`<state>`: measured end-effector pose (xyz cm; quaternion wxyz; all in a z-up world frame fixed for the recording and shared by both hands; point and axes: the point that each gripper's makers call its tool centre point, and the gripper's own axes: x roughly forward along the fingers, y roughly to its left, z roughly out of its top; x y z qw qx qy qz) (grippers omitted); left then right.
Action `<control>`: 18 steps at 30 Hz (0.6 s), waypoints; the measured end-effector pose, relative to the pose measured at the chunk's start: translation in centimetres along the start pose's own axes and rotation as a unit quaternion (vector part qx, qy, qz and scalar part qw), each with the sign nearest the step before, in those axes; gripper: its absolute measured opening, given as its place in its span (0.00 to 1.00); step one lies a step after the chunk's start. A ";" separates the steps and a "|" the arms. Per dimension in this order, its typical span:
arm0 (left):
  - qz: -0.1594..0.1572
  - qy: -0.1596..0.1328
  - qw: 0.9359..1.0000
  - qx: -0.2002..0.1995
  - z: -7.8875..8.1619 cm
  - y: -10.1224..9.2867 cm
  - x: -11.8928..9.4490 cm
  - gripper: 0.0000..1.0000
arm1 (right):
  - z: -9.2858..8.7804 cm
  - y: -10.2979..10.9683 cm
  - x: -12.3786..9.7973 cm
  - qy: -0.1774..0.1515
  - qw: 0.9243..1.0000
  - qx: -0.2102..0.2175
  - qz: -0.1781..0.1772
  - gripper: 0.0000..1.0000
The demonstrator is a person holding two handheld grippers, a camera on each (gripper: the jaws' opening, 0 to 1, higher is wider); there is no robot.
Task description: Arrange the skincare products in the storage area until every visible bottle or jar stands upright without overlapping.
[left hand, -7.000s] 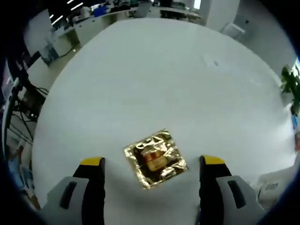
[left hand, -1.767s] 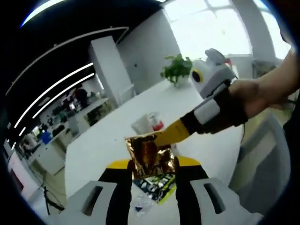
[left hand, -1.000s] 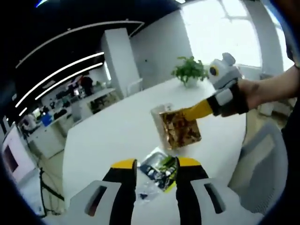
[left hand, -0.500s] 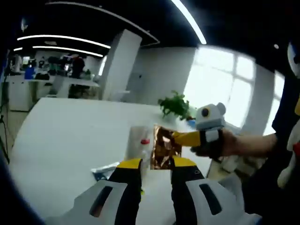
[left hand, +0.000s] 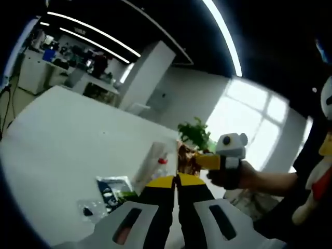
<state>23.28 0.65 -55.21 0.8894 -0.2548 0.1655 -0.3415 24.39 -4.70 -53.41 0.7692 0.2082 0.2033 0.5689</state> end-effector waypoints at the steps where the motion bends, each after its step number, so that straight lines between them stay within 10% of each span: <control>1: 0.002 -0.002 1.000 -0.008 0.1 0.2 -0.2 0.06 | 0.0 0.2 0.4 0.005 1.000 -0.015 -0.002 0.03; 7: 0.021 -0.042 0.995 -0.092 0.9 1.6 -1.7 0.05 | 0.4 0.3 2.0 0.040 0.995 -0.089 -0.037 0.07; 18: 0.042 -0.028 0.994 -0.097 0.1 3.6 -2.7 0.05 | 0.4 -0.7 4.3 0.067 0.986 -0.141 -0.053 0.04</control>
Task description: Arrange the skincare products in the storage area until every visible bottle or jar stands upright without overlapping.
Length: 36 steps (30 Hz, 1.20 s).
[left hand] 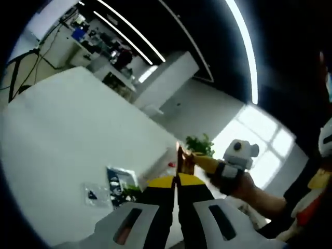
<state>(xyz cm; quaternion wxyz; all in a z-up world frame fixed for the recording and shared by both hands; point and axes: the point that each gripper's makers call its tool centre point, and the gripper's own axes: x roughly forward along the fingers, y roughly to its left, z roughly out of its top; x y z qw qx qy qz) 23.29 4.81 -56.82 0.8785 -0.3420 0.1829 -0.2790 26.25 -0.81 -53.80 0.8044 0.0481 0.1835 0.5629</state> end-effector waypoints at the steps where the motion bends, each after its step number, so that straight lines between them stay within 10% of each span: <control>1: -0.001 0.000 1.000 -0.002 0.1 0.2 0.0 0.05 | 0.1 0.0 0.2 -0.001 1.000 -0.005 -0.003 0.03; 7: -0.001 0.002 1.000 -0.020 0.6 1.1 0.5 0.05 | 0.0 -1.3 1.4 0.014 0.994 -0.093 -0.053 0.01; 36: 0.112 0.067 0.990 -0.048 -0.8 11.9 4.8 0.05 | -6.5 -9.7 9.4 0.129 0.967 -0.162 -0.145 0.01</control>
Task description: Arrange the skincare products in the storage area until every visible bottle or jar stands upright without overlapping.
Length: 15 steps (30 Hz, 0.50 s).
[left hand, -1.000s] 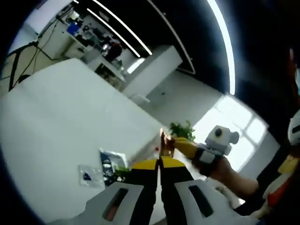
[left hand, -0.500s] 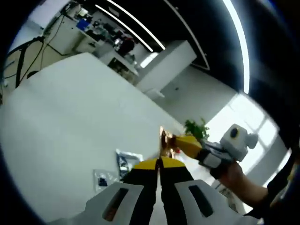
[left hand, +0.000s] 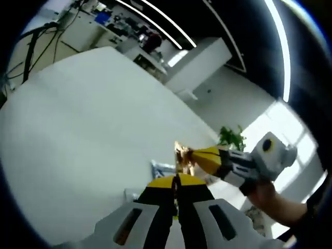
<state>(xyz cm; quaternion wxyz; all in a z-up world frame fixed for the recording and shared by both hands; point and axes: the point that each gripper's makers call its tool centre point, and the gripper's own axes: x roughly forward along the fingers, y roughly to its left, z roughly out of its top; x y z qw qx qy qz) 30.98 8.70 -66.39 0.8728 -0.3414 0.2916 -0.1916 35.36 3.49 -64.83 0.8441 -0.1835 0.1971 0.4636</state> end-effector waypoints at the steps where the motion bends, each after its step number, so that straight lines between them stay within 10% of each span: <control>1: 0.001 0.002 1.000 0.001 -0.1 0.2 0.2 0.05 | -0.3 -0.1 0.4 0.004 1.000 -0.003 -0.002 0.01; 15: 0.033 0.044 0.998 0.005 -2.2 4.6 4.1 0.06 | -5.3 -0.8 4.4 0.066 0.997 -0.041 -0.025 0.01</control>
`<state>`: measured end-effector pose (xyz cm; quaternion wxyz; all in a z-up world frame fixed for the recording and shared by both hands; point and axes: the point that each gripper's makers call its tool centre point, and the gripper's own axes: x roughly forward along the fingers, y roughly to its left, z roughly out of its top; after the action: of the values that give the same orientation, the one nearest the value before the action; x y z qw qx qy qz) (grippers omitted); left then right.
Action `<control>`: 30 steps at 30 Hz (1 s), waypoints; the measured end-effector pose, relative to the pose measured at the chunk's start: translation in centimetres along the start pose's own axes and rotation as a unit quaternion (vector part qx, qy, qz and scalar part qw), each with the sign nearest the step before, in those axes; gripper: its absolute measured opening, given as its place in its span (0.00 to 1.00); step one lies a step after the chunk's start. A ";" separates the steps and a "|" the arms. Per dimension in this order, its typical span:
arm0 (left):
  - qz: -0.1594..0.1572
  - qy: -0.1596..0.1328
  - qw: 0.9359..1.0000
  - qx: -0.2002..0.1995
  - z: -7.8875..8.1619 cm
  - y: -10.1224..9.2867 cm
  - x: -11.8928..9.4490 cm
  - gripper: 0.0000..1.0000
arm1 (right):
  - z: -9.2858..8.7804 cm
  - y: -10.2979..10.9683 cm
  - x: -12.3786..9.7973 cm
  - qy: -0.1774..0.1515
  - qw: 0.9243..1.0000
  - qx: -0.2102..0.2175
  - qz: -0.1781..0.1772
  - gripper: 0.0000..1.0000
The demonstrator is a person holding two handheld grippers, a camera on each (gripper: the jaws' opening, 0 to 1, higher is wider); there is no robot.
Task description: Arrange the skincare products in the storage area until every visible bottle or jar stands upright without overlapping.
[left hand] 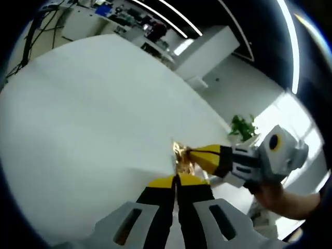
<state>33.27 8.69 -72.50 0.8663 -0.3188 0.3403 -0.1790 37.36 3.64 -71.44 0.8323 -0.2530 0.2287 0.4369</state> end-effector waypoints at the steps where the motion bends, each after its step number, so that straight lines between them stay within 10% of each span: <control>1: 0.003 0.003 1.000 0.002 -0.2 0.4 0.3 0.06 | -0.2 0.1 0.2 0.003 1.000 -0.001 0.001 0.01; 30: 0.037 0.029 0.998 0.032 -1.8 3.5 2.5 0.06 | -3.5 0.6 3.5 0.055 0.996 -0.062 0.006 0.01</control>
<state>34.12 9.14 -77.08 0.8718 -0.2730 0.3710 -0.1669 38.15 3.92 -76.36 0.7984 -0.3270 0.2481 0.4405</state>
